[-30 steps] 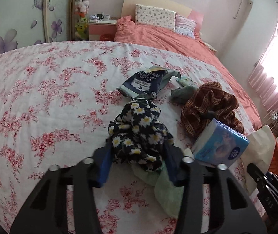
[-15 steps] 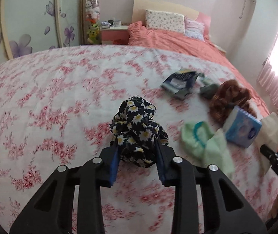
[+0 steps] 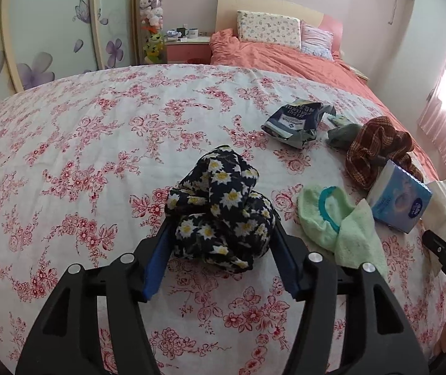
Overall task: Collect trash
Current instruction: 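Grasp the floral cloth with the left tool while the right grasps white tissues, then carry cloth and tissues to the orange basket and open both tools inside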
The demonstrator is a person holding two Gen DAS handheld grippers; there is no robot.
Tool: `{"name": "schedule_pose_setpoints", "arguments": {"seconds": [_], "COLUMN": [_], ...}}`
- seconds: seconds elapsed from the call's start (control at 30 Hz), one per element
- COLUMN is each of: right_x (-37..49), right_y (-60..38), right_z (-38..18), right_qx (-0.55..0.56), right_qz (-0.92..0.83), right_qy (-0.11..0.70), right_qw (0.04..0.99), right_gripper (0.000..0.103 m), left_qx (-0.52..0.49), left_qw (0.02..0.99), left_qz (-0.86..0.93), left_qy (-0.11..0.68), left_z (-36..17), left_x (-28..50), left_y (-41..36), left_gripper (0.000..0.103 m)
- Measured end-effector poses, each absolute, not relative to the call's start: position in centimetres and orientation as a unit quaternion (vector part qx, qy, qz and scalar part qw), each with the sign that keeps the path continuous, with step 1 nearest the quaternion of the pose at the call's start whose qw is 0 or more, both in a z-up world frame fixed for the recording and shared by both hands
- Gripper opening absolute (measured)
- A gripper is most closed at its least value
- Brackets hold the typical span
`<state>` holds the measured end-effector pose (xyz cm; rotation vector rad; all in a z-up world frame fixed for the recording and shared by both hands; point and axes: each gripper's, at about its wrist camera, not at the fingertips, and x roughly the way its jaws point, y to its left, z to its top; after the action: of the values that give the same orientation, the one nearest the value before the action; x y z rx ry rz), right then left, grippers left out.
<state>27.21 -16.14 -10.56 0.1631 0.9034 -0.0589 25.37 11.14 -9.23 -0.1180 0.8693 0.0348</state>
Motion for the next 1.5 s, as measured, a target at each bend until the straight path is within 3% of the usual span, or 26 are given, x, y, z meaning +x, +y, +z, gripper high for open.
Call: {"name": "schedule_pose_setpoints", "arguments": {"seconds": [0.37, 0.67, 0.7, 0.77, 0.87, 0.97, 1.5], "right_x": [27.4, 27.4, 27.4, 27.2, 27.0, 26.7, 21.4], "right_y": [-15.0, -14.9, -15.0, -15.4, -16.0, -16.4, -19.3], "right_z": [-10.8, -10.9, -10.9, -10.8, -10.7, -10.3, -2.6], "right_qx": [0.056, 0.059, 0.061, 0.069, 0.084, 0.084, 0.100], "right_qz": [-0.025, -0.023, -0.024, -0.034, -0.024, -0.025, -0.011], "right_qy": [0.441, 0.441, 0.440, 0.436, 0.431, 0.423, 0.339], "right_qw": [0.895, 0.895, 0.896, 0.896, 0.898, 0.902, 0.935], "right_gripper": [0.048, 0.048, 0.046, 0.031, 0.027, 0.026, 0.026], "left_qx": [-0.050, -0.018, -0.019, -0.020, -0.027, -0.039, -0.032], "left_qw": [0.902, 0.899, 0.899, 0.902, 0.904, 0.905, 0.933], "left_qz": [0.022, 0.036, 0.036, 0.030, 0.021, 0.009, -0.037], "left_qy": [0.428, 0.436, 0.435, 0.429, 0.427, 0.423, 0.355], "left_z": [-9.4, -9.7, -9.7, -9.5, -9.2, -8.7, -1.5], "left_x": [25.4, 25.7, 25.7, 25.6, 25.6, 25.5, 22.6], "left_y": [11.1, 10.1, 10.2, 10.2, 10.2, 10.4, 5.9], "left_gripper": [0.074, 0.075, 0.073, 0.055, 0.035, 0.024, 0.022]}}
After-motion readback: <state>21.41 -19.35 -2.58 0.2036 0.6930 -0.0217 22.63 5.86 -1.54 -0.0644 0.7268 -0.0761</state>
